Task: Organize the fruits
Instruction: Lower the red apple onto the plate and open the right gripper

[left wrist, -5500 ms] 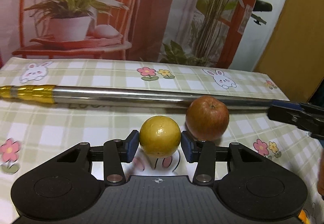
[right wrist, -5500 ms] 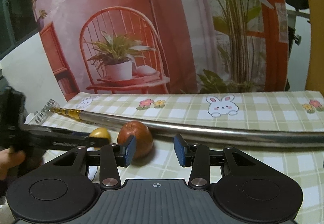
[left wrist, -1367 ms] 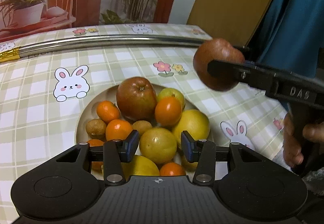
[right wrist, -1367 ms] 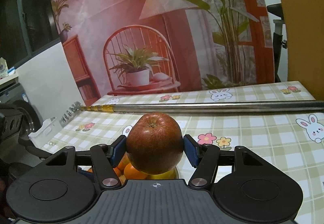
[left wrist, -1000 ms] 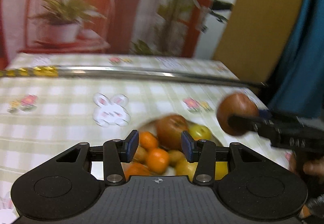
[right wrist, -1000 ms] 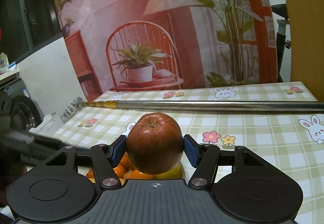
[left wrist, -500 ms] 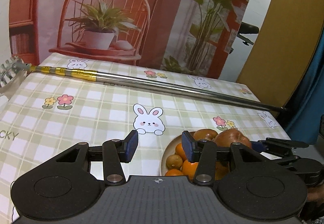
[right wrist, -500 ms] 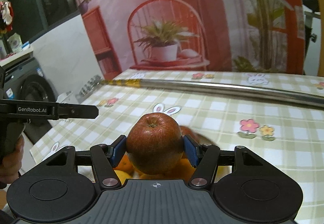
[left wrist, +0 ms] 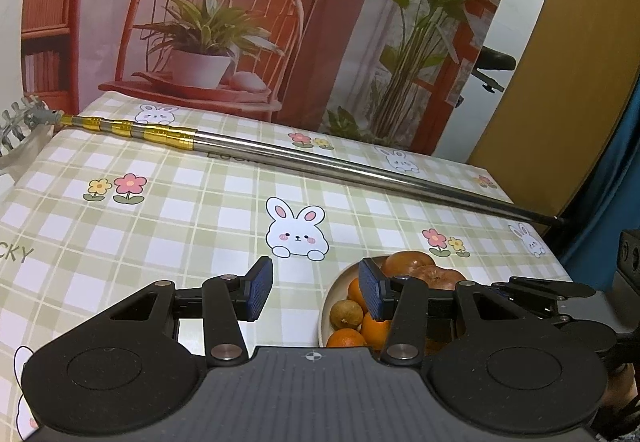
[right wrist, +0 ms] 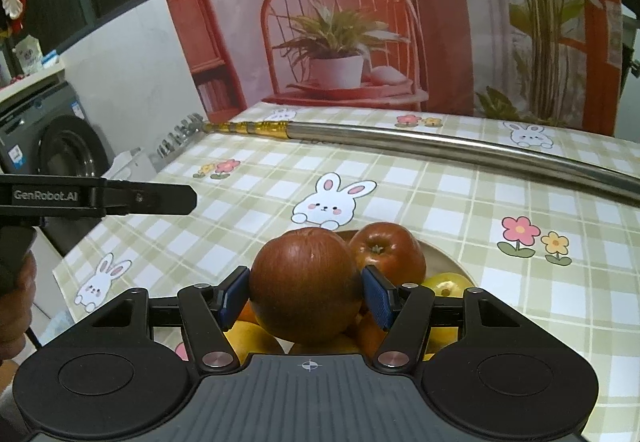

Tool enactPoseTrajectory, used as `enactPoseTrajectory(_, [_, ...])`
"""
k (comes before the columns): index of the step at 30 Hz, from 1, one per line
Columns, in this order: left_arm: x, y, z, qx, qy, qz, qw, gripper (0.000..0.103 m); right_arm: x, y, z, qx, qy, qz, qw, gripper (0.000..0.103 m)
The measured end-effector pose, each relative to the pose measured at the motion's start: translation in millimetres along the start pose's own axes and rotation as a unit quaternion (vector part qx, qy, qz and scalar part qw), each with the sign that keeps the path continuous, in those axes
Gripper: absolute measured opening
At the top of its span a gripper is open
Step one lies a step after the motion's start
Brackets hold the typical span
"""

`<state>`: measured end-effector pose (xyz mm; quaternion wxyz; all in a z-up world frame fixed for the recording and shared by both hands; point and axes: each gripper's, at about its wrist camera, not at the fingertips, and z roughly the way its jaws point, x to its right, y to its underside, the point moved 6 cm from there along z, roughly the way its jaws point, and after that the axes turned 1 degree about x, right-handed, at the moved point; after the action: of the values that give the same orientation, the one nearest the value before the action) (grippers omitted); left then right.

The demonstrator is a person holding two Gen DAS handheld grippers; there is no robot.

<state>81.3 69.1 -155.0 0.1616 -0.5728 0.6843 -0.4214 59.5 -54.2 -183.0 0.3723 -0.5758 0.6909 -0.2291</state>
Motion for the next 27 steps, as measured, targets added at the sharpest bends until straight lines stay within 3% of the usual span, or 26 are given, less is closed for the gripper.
enactPoseTrajectory(27, [11.9, -3.0, -6.6, 0.0, 0.003, 0.02, 0.9998, 0.055, 6.4, -2.5, -26.3, 0.017, 0.03, -0.006, 0.999, 0.058])
